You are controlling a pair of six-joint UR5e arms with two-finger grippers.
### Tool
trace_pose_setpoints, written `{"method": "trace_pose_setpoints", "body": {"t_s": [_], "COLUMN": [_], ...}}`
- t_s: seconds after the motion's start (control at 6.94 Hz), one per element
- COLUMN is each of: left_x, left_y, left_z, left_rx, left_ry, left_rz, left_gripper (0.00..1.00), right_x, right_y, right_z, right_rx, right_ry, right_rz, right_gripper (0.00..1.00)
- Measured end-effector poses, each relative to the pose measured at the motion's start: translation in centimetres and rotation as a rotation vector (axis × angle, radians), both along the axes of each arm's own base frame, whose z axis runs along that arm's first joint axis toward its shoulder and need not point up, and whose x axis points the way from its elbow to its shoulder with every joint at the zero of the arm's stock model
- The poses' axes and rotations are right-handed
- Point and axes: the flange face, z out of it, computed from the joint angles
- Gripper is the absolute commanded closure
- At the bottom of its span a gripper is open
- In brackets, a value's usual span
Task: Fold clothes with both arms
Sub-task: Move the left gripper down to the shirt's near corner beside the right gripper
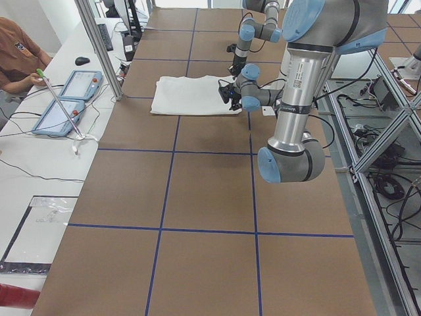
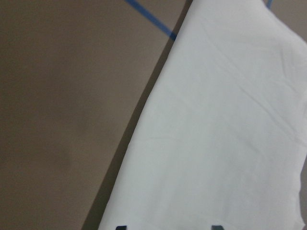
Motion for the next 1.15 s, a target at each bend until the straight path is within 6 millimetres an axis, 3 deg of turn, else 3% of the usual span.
{"method": "trace_pose_setpoints", "body": {"t_s": [0.14,0.43,0.86,1.01,1.15], "left_x": [1.2,2.6,3.7,3.9,3.9], "left_y": [2.5,5.0,5.6,5.5,5.4], "left_z": [0.5,1.0,1.6,1.8,1.8], "left_rx": [-0.015,-0.029,-0.029,-0.025,-0.021], "left_ry": [-0.032,-0.052,-0.074,-0.08,-0.081], "left_rz": [0.018,0.044,0.054,0.052,0.046], "left_gripper": [0.34,0.36,0.46,0.68,1.0], "right_x": [0.0,0.1,0.1,0.1,0.1], "right_y": [0.0,0.0,0.0,0.0,0.0], "right_z": [0.0,0.0,0.0,0.0,0.0], "right_rx": [0.0,0.001,0.001,0.0,0.0], "right_ry": [0.0,0.001,0.002,0.003,0.003], "right_rz": [0.0,-0.001,-0.001,-0.001,-0.001], "right_gripper": [1.0,1.0,1.0,1.0,1.0]}}
